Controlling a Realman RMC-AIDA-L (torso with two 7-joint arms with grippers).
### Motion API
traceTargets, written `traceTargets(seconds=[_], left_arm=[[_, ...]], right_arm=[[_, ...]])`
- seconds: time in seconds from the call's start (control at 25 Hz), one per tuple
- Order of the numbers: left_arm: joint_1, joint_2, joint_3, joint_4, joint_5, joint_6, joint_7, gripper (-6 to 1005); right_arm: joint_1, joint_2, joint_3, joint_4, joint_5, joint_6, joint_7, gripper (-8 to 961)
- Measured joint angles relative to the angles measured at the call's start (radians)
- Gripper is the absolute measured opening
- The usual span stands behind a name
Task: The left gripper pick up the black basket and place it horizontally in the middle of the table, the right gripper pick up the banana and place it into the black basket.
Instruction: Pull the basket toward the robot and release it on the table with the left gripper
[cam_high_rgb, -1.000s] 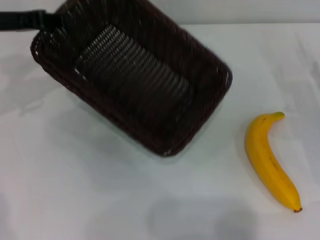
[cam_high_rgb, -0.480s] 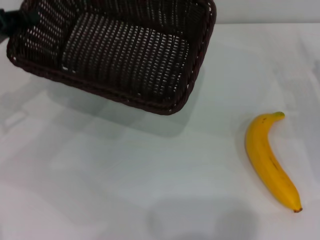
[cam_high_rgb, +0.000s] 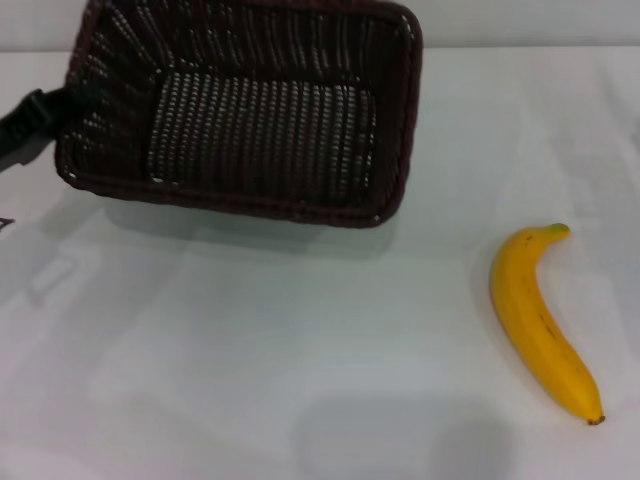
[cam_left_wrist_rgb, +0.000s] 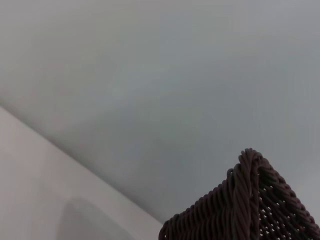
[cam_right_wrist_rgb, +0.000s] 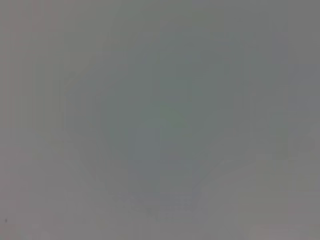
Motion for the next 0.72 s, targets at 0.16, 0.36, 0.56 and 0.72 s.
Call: traceTargets(seconds=[0.16, 0.36, 0.56, 0.72], left_arm=[[-0.002, -0.017, 0.005, -0.023, 0.005, 0.005, 0.007, 231], [-0.013, -0.018, 0.005, -0.110, 0.004, 0.023, 0.041, 241], [-0.005, -0.020, 0.005, -0.143, 0.000, 0.026, 0.046, 252], [-0.003, -0.020, 0.005, -0.161, 0.000, 0.008, 0.043, 260]], right_arm=[[0.004, 0.000, -0.004, -0.001, 0.000, -0.001, -0.002, 839], [0.001, 0.000, -0.001, -0.001, 0.000, -0.002, -0.002, 839], [-0.008, 0.001, 0.000, -0.001, 0.003, -0.002, 0.001, 839], [-0.010, 0.002, -0.001, -0.001, 0.003, -0.002, 0.002, 838]])
